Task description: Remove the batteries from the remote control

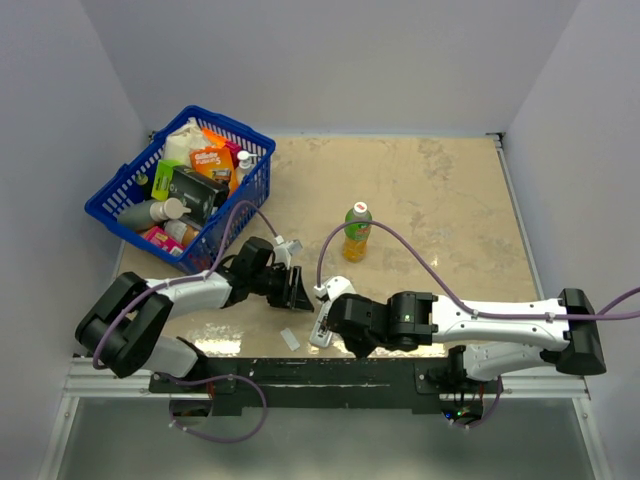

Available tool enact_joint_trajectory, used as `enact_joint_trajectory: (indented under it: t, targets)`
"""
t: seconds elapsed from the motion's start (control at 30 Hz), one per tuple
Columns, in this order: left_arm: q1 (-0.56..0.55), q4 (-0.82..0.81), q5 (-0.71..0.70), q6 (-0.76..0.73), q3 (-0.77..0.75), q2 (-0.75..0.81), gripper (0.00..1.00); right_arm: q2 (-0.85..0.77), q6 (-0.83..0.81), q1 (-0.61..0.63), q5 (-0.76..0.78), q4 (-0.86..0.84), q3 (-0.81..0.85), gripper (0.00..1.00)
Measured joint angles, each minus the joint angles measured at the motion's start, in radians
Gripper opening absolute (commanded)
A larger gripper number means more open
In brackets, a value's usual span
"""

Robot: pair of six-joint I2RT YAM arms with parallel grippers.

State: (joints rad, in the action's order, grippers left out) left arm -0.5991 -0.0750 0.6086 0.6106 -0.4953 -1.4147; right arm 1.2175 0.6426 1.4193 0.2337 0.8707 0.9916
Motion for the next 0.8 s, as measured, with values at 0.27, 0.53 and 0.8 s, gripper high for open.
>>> enact_joint_trajectory:
  t: [0.27, 0.53, 0.8]
  targets:
    - [-0.010, -0.024, 0.013, 0.016, 0.003, -0.002, 0.47, 0.028, -0.022, 0.000, 0.006, 0.028, 0.001, 0.00]
    - [-0.014, -0.049, 0.018, 0.033, 0.014, -0.010, 0.46, 0.069, -0.040, 0.000, 0.010, 0.035, 0.010, 0.00]
    - [-0.020, -0.069, 0.025, 0.042, 0.015, -0.026, 0.46, 0.077, -0.047, 0.000, 0.014, 0.063, 0.048, 0.00]
